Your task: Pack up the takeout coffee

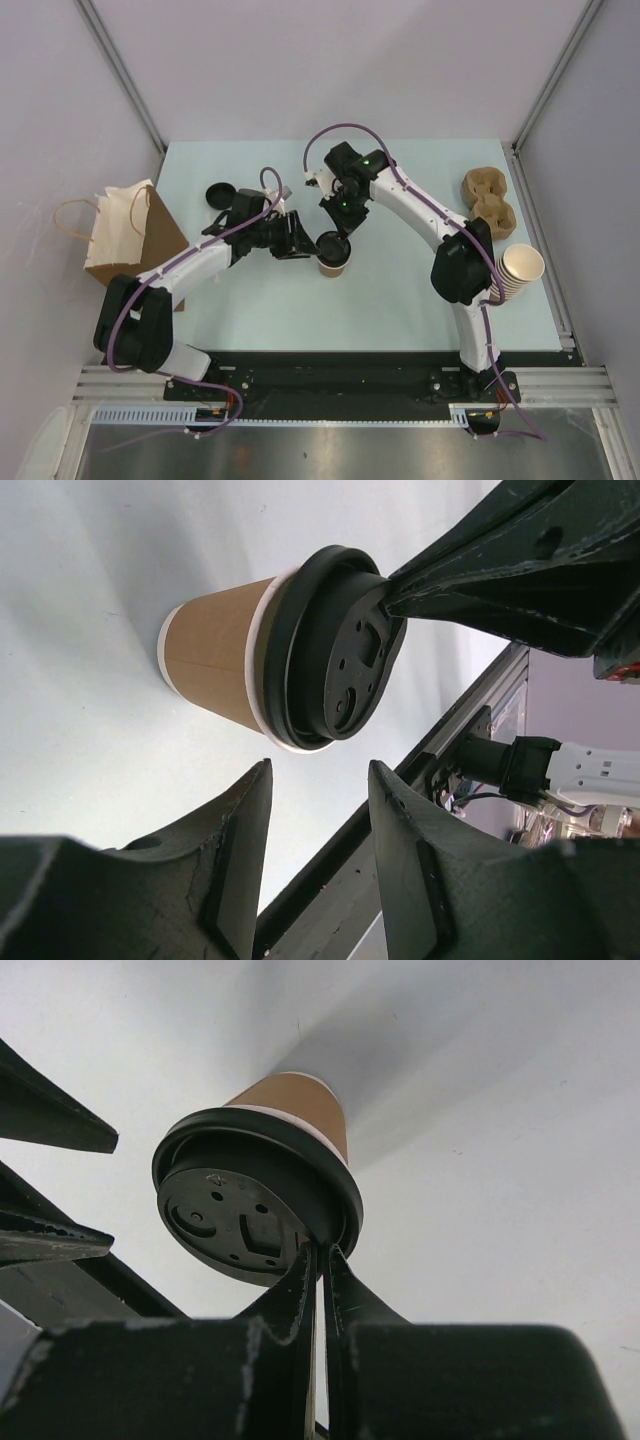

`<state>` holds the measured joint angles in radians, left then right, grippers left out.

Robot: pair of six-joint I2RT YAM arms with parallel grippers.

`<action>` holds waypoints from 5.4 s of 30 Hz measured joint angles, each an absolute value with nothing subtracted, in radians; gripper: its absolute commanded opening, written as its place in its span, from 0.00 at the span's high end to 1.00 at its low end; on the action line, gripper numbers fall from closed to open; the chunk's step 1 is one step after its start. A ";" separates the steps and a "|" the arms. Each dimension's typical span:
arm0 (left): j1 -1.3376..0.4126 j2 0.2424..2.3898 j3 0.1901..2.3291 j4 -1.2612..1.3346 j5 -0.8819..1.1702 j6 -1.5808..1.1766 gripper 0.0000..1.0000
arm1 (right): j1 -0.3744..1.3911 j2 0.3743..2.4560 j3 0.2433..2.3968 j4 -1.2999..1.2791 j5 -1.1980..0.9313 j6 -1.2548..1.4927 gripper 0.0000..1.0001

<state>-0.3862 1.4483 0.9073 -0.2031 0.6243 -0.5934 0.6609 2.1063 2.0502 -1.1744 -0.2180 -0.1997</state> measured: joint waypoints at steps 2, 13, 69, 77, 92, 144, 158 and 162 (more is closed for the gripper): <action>-0.386 1.453 0.907 -0.203 0.624 -0.593 0.52 | 0.661 2.106 2.050 -1.174 -0.218 -0.200 1.00; -0.386 1.455 0.907 -0.196 0.632 -0.593 0.51 | 0.662 2.104 2.070 -1.175 -0.242 -0.202 1.00; -0.389 1.441 0.898 -0.156 0.635 -0.593 0.50 | 0.670 2.142 2.106 -1.203 -0.210 -0.221 0.96; -0.389 1.441 0.897 -0.155 0.635 -0.593 0.50 | 0.670 2.155 2.106 -1.204 -0.211 -0.220 0.83; -0.389 1.441 0.897 -0.150 0.643 -0.592 0.42 | 0.667 2.155 2.119 -1.203 -0.237 -0.221 0.62; -0.377 1.750 0.933 0.173 0.951 -0.682 1.00 | 0.438 2.100 1.592 -0.576 -1.029 0.224 0.94; -0.352 1.814 0.958 0.188 1.028 -0.702 1.00 | 0.425 2.136 1.604 -0.588 -1.100 0.229 0.96; -0.352 1.817 0.968 0.163 1.025 -0.689 1.00 | 0.425 2.140 1.604 -0.592 -1.110 0.229 0.96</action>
